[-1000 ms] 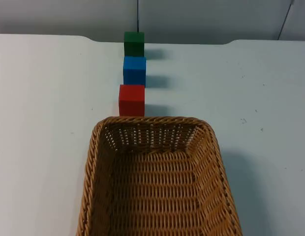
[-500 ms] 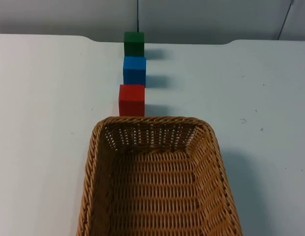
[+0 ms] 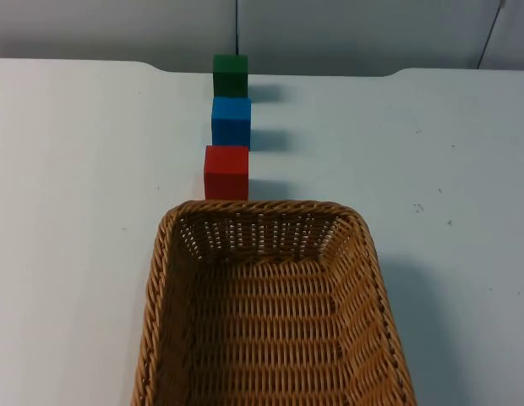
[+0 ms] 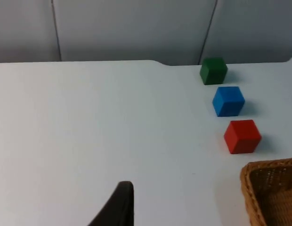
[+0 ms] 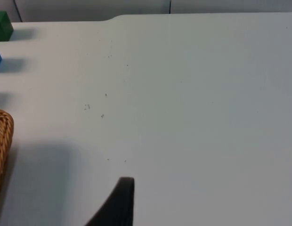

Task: Pick up the basket with the left hand and place the blue cube into the basket with the right hand.

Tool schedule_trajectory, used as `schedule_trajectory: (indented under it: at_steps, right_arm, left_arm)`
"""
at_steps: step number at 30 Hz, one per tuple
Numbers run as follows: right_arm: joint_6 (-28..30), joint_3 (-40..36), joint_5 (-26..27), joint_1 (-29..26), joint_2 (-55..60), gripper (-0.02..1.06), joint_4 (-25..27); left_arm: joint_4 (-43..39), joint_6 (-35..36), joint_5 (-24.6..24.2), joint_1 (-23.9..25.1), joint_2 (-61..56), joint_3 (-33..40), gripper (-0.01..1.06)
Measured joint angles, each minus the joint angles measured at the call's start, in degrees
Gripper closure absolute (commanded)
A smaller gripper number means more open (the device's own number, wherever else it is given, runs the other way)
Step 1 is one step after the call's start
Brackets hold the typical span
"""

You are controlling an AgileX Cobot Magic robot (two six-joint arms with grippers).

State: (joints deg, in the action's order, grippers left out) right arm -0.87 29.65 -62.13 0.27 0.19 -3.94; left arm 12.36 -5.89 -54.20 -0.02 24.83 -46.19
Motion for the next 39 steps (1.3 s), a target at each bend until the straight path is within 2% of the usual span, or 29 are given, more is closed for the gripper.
schedule_trajectory:
  at_steps: [4,9,25,39]
  right_arm:
    - [0.0,0.0,0.0,0.0,0.0,0.0,0.0]
    - [0.0,0.0,0.0,0.0,0.0,0.0,0.0]
    - [-0.2,0.0,0.0,0.0,0.0,0.0,-0.4]
    - [-0.5,0.0,0.0,0.0,0.0,0.0,-0.5]
  left_arm:
    - [8.8,-6.0,3.1,0.0,5.6,-0.2,0.0]
    - [15.9,-11.7,3.6,0.0,13.2,-0.4,0.0]
    - [22.5,-19.9,3.9,0.0,36.7,-0.4,0.0]
    - [25.7,-25.5,4.0,-0.2,52.3,-0.4,0.01]
